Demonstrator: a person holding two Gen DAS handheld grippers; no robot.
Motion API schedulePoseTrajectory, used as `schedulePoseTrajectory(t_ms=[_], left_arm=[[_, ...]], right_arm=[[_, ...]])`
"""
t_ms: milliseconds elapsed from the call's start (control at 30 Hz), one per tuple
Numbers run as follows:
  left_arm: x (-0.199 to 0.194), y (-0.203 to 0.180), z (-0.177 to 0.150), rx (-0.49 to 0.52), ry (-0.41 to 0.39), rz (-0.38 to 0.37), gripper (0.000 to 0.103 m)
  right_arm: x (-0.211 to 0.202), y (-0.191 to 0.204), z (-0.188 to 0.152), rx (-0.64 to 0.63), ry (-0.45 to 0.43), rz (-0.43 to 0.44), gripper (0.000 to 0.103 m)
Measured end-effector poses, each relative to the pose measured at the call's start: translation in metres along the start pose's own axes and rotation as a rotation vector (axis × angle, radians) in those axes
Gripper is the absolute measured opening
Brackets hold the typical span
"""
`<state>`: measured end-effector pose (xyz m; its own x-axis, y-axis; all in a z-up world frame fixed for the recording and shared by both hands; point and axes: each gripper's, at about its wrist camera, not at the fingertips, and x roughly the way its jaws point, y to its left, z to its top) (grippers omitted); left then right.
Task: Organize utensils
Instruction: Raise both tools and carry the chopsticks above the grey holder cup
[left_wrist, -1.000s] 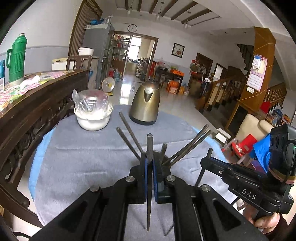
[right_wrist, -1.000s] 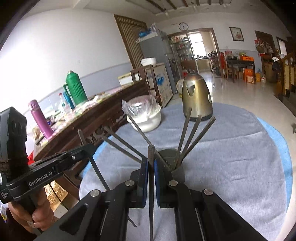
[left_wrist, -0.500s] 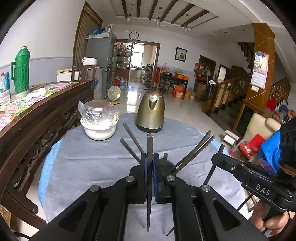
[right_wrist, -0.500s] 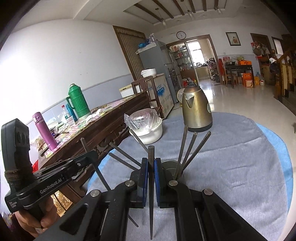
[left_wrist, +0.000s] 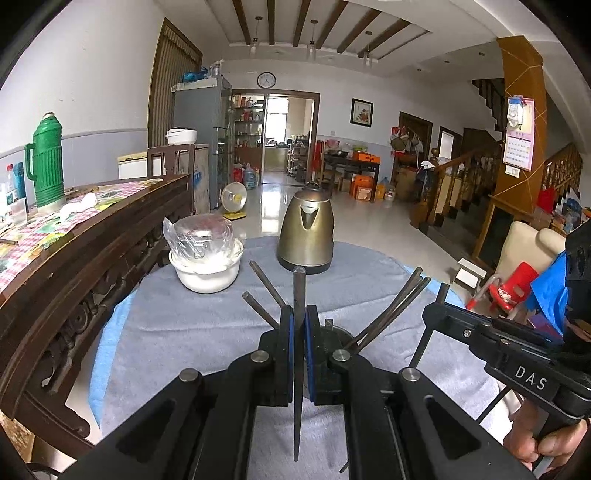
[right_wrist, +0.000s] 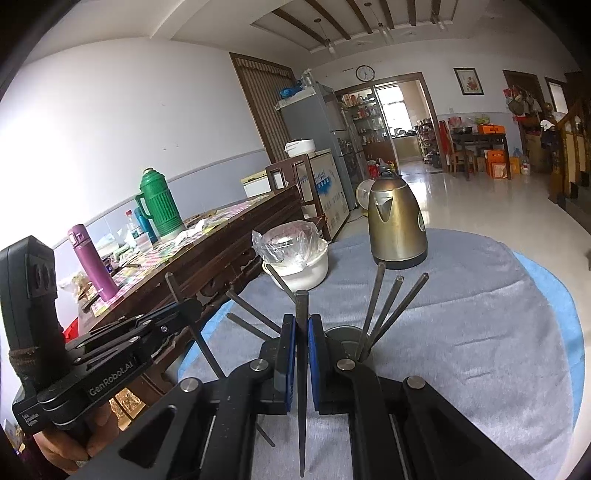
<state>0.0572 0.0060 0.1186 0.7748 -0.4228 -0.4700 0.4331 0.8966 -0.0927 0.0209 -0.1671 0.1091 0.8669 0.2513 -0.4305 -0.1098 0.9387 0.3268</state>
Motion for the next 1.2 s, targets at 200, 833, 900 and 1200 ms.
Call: schedulePoseTrajectory(t_ms=[200,833,900,1200], left_arm=[[-0.002,0.0,0.006,0.007,-0.005,0.008,0.006],[-0.005,0.004,0.023,0.014,-0.022,0.025,0.006],[-0.006,0.004,0.024,0.016,-0.026,0.029,0.006],[-0.013,0.005,0.037,0.017,-0.047,0.043,0.006]], right_arm=[[-0.004,0.003,0.008,-0.011,-0.014,-0.007,0.007],[-0.013,0.009,0.034,-0.043,-0.045,-0.022,0.008],[-0.014,0.011,0.037,-0.047,-0.05,-0.022,0.007],[-0.024,0.022,0.057,-0.076,-0.084,-0.017,0.007]])
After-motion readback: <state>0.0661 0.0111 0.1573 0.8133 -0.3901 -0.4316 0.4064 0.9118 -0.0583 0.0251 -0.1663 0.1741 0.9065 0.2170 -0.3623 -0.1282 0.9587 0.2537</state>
